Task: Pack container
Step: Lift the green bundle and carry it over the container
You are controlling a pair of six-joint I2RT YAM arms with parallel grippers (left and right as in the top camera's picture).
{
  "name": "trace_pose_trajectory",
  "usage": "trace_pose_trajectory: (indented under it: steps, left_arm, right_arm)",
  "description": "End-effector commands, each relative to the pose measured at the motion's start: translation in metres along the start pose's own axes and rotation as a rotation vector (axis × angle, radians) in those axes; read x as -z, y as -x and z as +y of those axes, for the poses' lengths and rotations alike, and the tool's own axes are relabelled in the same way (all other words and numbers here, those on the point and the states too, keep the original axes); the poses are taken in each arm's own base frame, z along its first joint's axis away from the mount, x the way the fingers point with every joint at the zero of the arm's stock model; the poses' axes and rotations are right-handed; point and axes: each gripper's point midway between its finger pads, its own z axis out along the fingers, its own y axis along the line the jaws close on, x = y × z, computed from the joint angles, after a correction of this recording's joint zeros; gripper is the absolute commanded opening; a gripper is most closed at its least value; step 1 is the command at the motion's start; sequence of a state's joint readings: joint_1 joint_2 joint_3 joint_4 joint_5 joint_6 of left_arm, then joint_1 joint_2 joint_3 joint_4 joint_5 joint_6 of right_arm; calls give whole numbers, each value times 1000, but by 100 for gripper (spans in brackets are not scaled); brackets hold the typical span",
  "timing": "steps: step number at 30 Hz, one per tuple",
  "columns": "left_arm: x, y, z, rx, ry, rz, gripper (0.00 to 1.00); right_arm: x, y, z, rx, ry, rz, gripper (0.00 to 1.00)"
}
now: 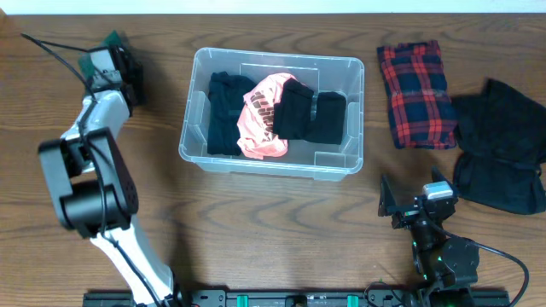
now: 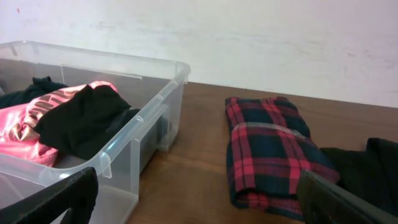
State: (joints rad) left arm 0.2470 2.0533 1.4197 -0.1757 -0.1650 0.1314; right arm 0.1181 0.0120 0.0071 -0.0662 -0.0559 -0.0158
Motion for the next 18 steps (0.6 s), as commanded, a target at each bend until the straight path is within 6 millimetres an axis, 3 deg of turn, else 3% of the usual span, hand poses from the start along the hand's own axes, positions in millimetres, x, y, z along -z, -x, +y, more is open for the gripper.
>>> trace_pose_trajectory:
  steps: [1,10,14,18]
  left_arm:
    - [53,39,15,36,16,-108,6]
    - [135,76,4,51,-26,-239,6]
    - [180,91,-15,27,-71,-321,6]
    - [244,95,-46,-24,-149,-397,6]
  right_arm:
    - [0,0,2,16,8,0,99]
    - [0,0,2,16,8,0,99]
    - [0,0,2,16,8,0,99]
    - [0,0,2,16,8,0,99]
